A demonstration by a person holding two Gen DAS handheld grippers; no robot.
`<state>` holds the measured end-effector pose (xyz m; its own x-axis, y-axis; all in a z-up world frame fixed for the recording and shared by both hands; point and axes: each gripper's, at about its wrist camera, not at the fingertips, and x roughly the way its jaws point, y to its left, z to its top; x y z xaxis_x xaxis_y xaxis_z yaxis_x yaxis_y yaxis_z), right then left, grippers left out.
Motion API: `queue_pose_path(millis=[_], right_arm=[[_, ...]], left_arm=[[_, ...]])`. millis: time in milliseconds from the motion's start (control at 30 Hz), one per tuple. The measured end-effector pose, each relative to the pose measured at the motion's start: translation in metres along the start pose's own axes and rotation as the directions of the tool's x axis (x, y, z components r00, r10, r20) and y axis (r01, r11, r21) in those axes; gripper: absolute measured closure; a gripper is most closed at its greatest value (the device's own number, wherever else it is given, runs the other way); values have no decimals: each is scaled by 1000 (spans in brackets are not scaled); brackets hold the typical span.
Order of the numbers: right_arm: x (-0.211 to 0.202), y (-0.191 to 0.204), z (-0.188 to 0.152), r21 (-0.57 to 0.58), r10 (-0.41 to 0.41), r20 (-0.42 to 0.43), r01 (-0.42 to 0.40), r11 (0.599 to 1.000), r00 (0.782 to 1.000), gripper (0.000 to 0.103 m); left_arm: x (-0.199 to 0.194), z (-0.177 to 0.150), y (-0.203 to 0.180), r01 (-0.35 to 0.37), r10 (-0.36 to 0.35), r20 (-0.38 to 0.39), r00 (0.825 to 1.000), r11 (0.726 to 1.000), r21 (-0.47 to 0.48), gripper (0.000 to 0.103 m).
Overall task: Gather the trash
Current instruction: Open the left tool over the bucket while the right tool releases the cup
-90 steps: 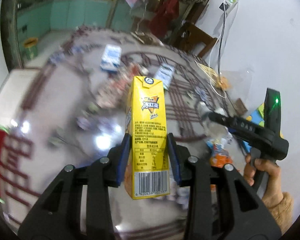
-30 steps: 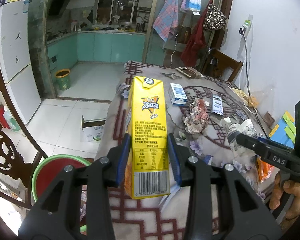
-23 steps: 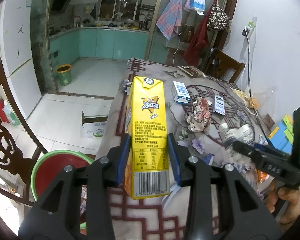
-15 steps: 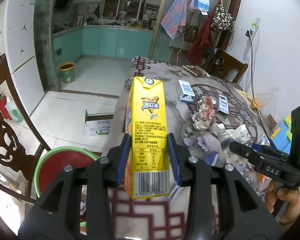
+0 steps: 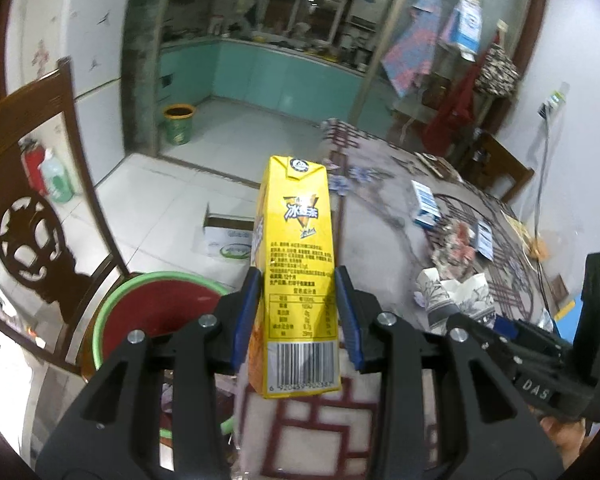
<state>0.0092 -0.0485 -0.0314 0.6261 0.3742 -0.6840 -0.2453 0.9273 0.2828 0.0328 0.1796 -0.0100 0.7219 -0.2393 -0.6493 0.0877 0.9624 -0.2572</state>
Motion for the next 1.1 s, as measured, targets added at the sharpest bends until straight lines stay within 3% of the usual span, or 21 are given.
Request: queue_pose_path(millis=[267,633,1000,1100], right_arm=[[31,31,5,-36,63,-26,-64,997,998,57],[75,67,7,-106,117,-91,-126,986,989,57],[115,119,-13,-271,182,-180,-227,935,967,57],[117,128,-19,-303,200,-176,-247,921,964,53]], left_arm=[[2,-2,49,-90,89,-20,996,990,-106,69],[-5,-1,63,-151,153,8,988,979,-135,69],[-10,5,83,-227,237,28,971,953,-203,69],[-9,5,83,-231,241,27,970,952,-203,69]])
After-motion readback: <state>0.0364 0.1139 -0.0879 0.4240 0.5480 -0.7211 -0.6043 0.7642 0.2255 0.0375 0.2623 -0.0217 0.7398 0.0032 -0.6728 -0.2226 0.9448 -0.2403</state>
